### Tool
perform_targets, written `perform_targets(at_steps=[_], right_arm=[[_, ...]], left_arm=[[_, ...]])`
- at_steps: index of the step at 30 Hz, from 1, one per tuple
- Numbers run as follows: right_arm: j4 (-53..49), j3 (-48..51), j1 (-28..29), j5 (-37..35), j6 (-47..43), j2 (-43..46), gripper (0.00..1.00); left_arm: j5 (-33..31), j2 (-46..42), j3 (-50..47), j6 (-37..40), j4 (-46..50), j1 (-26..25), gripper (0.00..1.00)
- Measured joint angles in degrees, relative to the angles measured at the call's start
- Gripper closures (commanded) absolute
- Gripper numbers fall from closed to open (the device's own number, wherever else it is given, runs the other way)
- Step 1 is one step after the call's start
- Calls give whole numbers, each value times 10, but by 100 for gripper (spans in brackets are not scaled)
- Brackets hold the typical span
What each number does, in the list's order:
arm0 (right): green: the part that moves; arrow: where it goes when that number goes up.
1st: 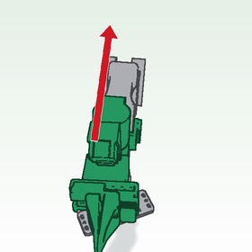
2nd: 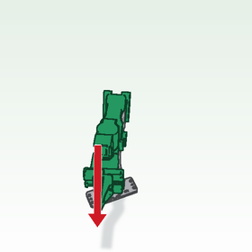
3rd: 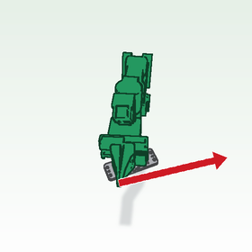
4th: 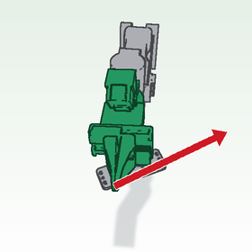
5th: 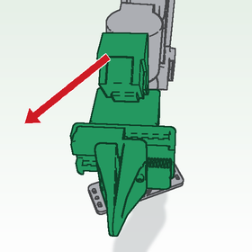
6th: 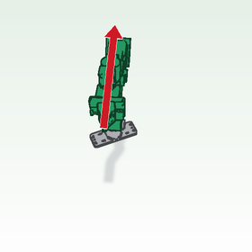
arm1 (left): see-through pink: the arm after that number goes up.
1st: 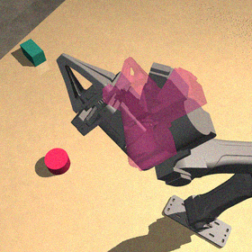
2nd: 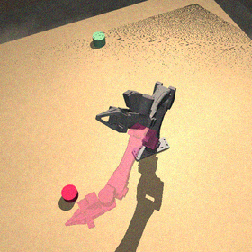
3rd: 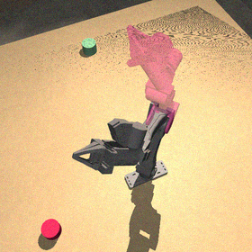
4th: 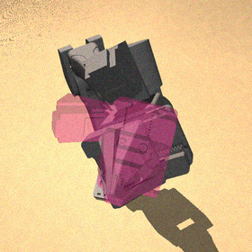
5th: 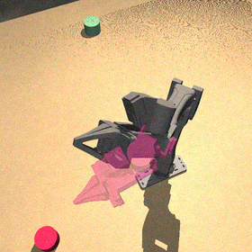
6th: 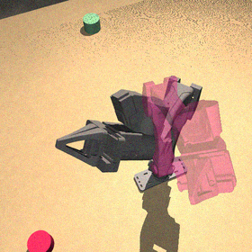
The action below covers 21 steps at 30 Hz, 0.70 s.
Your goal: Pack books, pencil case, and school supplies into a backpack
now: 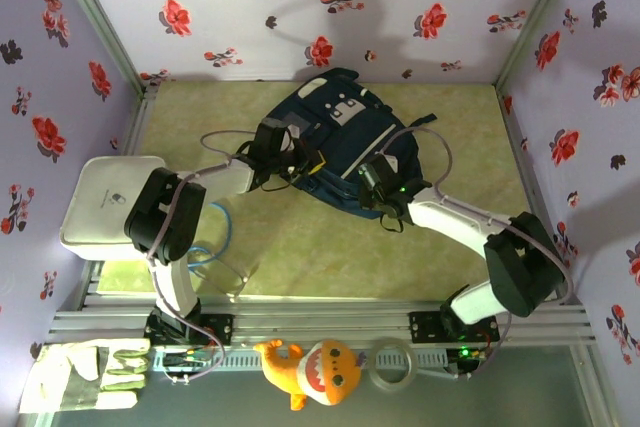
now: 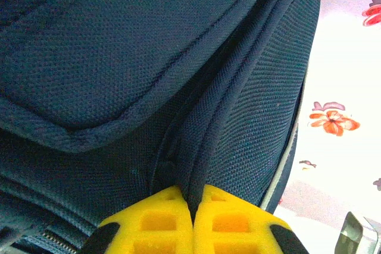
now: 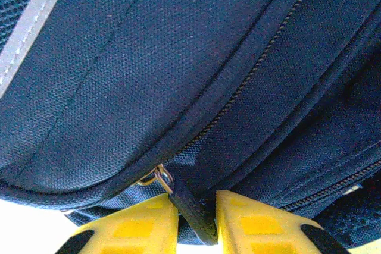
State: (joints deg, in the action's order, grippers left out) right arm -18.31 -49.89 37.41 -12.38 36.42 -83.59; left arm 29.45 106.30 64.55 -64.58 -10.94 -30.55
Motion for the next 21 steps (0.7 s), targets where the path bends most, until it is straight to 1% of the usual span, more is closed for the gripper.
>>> perform_targets(at_steps=[5,9,14,18,21], right_arm=[[2,0,0,0,-22,0,81],[5,0,0,0,-38,0,89],[5,0,-4,-22,-48,0,94],[7,0,-40,-32,-45,6,95],[17,0,-76,0,-44,16,95]], left_arm=[[2,2,1,0,0,0,100],[2,3,2,0,0,0,100],[4,3,2,0,0,1,100],[8,3,2,8,1,3,100],[9,2,2,23,7,5,100]])
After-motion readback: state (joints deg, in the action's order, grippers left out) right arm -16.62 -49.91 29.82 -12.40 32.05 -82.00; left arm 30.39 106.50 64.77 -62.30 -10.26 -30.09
